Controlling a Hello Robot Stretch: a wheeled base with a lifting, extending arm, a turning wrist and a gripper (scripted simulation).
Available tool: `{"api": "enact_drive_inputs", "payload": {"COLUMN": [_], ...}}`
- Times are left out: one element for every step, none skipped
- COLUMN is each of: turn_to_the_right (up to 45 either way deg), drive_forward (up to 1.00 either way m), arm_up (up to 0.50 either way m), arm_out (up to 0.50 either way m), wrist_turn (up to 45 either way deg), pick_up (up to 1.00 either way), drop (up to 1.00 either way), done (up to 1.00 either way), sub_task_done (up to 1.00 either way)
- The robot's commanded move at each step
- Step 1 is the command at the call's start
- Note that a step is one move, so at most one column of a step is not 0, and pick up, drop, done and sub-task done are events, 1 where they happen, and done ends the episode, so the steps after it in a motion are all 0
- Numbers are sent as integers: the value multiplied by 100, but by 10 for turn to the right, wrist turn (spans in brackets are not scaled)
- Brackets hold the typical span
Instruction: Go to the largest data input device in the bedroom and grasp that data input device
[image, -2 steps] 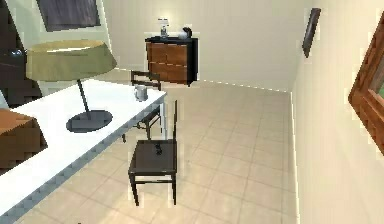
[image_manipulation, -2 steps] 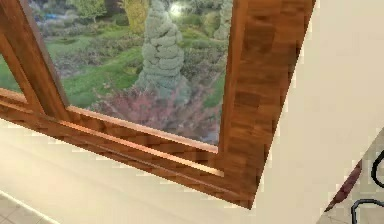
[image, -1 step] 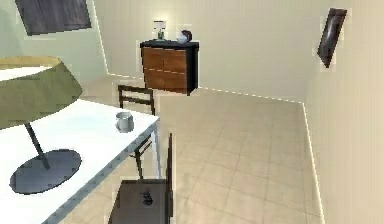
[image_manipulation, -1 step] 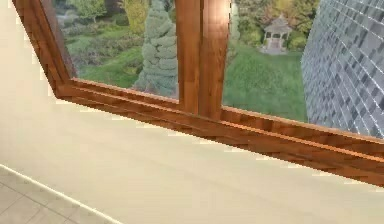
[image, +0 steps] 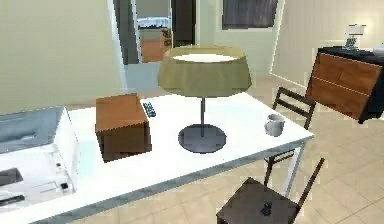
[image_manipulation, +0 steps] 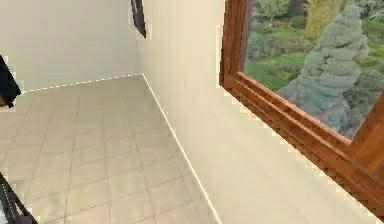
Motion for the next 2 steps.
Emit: {"api": "enact_drive_inputs", "payload": {"turn_to_the_right": [-450,-450], "drive_forward": [0,0], "arm_up": [0,0], "arm_out": [0,0], "wrist_turn": [0,0], "pick_up": [0,0], "drop": [0,0], "done": [0,0], "sub_task_done": [0,0]}}
